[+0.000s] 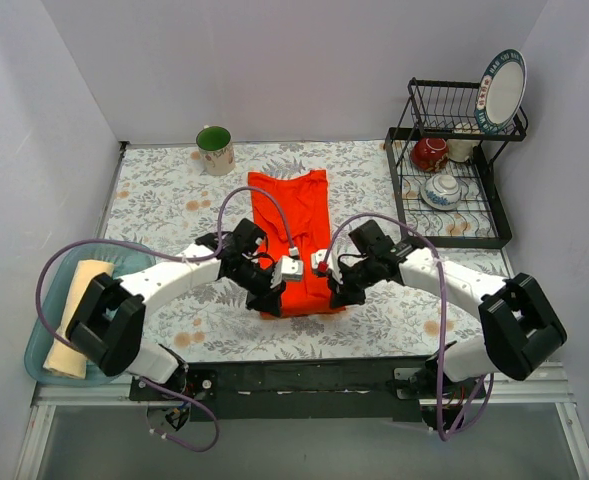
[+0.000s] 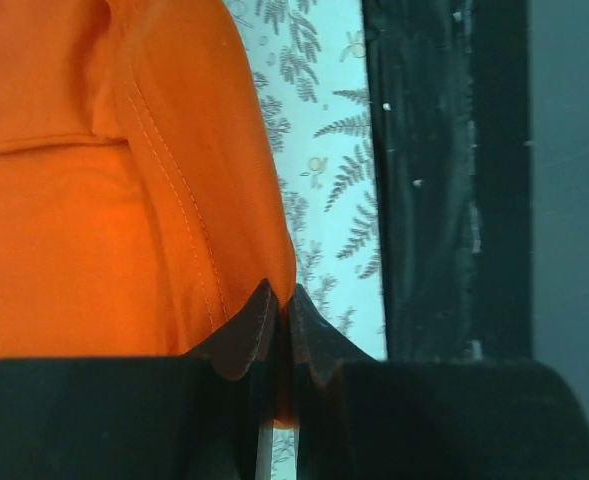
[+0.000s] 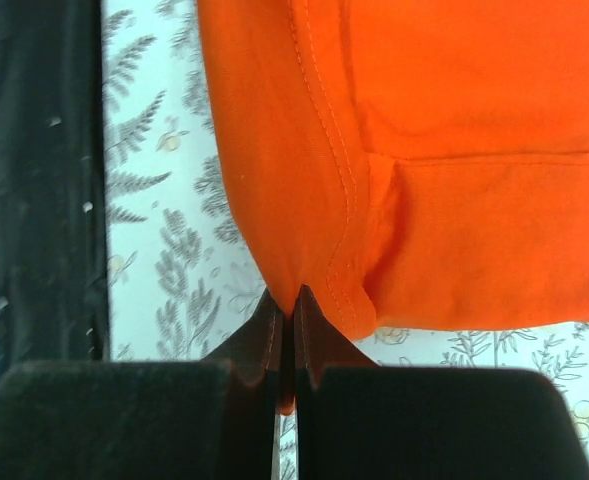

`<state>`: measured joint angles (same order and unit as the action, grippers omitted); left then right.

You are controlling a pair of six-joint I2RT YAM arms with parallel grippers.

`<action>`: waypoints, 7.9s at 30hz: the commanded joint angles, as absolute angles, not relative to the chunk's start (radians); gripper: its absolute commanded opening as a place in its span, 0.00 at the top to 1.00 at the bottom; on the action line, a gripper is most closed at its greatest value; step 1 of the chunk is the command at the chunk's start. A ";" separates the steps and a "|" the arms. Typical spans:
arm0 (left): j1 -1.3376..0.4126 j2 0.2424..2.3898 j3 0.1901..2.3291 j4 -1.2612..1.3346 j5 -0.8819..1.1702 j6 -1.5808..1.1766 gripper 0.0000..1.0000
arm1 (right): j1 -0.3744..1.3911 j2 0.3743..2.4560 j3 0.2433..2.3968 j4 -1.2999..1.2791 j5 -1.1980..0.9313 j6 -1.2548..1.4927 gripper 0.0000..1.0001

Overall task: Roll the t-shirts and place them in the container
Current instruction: Fold the T-shirt at the center of the board.

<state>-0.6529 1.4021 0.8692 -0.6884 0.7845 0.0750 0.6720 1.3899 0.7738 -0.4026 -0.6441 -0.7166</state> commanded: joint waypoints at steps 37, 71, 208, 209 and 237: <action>-0.337 1.771 1.183 -0.973 0.775 0.209 0.52 | 0.465 2.249 1.592 -1.308 -0.890 -1.226 0.99; -0.727 1.308 0.477 -0.090 0.476 0.156 0.41 | 0.540 2.327 1.626 -1.302 -0.920 -1.132 0.99; -0.407 1.982 1.103 -1.009 0.865 0.193 0.82 | 0.601 2.210 1.440 -1.304 -0.851 -1.292 0.99; -0.403 1.977 1.098 -1.009 0.853 0.192 0.79 | 0.600 2.220 1.448 -1.302 -0.848 -1.287 0.99; -0.778 1.104 0.540 -0.275 0.517 0.060 0.35 | 0.583 2.491 1.651 -1.232 -0.828 -0.989 0.99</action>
<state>-0.7544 1.0962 0.5648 -0.4229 0.5835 0.0608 0.5823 2.4351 1.6405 -1.4105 -0.9897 -0.9596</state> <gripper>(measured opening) 0.662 0.080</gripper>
